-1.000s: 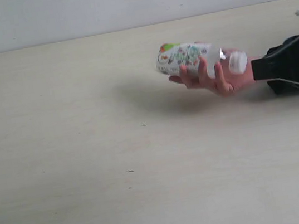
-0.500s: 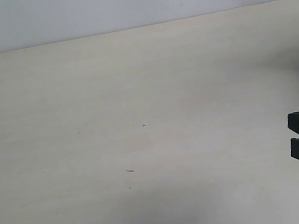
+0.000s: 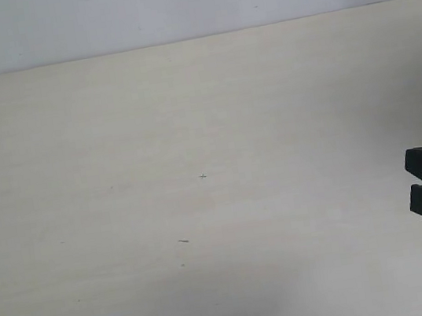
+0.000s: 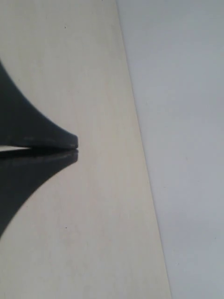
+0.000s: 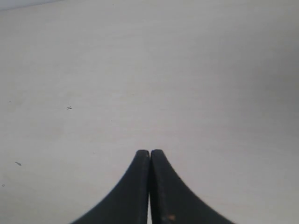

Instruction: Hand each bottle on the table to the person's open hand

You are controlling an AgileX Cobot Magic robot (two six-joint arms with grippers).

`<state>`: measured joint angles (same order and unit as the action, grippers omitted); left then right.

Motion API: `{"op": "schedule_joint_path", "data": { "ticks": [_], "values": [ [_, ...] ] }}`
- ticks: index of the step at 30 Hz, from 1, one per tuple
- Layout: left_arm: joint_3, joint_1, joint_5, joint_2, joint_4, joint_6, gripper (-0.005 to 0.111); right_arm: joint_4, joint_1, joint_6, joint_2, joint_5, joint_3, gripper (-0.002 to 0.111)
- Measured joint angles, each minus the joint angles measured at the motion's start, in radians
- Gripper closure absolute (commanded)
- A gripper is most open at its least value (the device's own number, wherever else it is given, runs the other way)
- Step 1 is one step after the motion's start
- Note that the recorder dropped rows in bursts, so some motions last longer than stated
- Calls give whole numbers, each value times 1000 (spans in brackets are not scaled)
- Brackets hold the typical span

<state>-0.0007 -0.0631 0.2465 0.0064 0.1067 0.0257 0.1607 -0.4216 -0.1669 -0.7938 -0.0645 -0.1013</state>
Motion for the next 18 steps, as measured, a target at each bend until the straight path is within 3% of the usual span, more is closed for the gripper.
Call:
{"op": "schedule_joint_path", "data": {
  "ticks": [18],
  "values": [
    [0,0,0,0,0,0,106,0,0,130,5,0,2,108]
  ]
}}
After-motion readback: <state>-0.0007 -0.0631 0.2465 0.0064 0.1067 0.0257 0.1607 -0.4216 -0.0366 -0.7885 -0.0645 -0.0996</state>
